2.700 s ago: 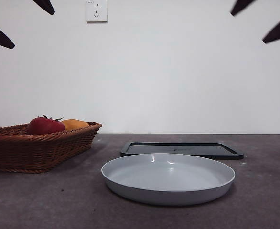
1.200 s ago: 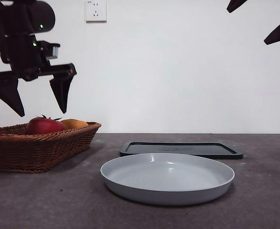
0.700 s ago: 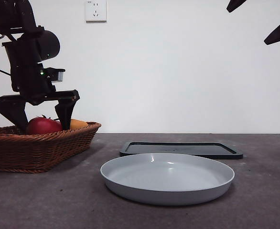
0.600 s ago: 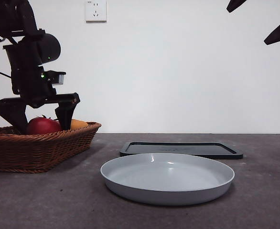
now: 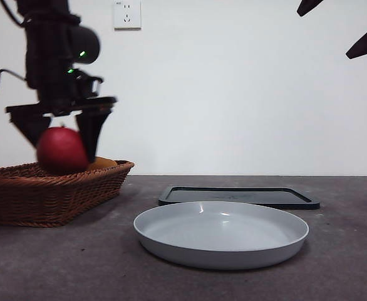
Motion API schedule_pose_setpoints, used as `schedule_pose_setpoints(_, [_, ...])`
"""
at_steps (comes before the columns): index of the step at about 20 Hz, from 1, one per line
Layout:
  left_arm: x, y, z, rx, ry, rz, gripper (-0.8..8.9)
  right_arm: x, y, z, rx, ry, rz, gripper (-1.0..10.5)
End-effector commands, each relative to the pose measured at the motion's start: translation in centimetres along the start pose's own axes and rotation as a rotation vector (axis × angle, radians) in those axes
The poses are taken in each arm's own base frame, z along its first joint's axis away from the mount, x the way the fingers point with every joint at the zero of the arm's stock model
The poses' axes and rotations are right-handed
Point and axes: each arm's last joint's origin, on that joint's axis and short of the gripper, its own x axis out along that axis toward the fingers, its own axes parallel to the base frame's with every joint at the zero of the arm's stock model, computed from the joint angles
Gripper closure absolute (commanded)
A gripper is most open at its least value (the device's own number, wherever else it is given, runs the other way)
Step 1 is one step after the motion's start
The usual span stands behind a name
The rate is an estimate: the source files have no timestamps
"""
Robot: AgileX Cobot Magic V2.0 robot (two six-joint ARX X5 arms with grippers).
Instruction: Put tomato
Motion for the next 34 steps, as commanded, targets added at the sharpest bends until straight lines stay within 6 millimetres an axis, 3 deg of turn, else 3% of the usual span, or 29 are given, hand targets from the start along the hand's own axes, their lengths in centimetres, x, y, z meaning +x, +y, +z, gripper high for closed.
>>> schedule_pose_setpoints(1, [-1.5, -3.3, -0.1, 0.063, -0.043, -0.027, 5.37, -0.1, 0.2, 0.5, 0.000, -0.017, 0.007, 3.1])
schedule_pose_setpoints(8, [-1.4, -15.9, -3.4, 0.360, -0.071, -0.136, 5.37, -0.1, 0.2, 0.5, 0.000, -0.017, 0.007, 3.1])
schedule_pose_setpoints(12, [1.2, -19.5, -5.1, 0.448, 0.002, -0.141, 5.37, -0.1, 0.2, 0.5, 0.000, -0.017, 0.007, 3.1])
schedule_pose_setpoints(18, [4.5, -21.4, -6.0, 0.493, 0.066, -0.130, 5.37, -0.1, 0.2, 0.5, 0.000, -0.017, 0.008, 3.1])
schedule_pose_setpoints(23, [4.6, -21.7, -5.6, 0.486, 0.019, -0.148, 5.29, -0.1, 0.2, 0.5, 0.000, -0.017, 0.007, 3.1])
schedule_pose_setpoints(26, [4.6, -22.2, -5.6, 0.474, 0.000, -0.158, 4.40, -0.1, 0.2, 0.5, 0.000, -0.017, 0.008, 3.1])
schedule_pose_setpoints(32, [4.4, -23.1, -6.3, 0.494, 0.004, -0.165, 4.31, -0.1, 0.2, 0.5, 0.002, -0.017, 0.008, 3.1])
schedule_pose_setpoints(34, [4.4, -23.3, -6.4, 0.501, 0.004, -0.166, 3.44, -0.1, 0.2, 0.5, 0.008, -0.016, 0.008, 3.1])
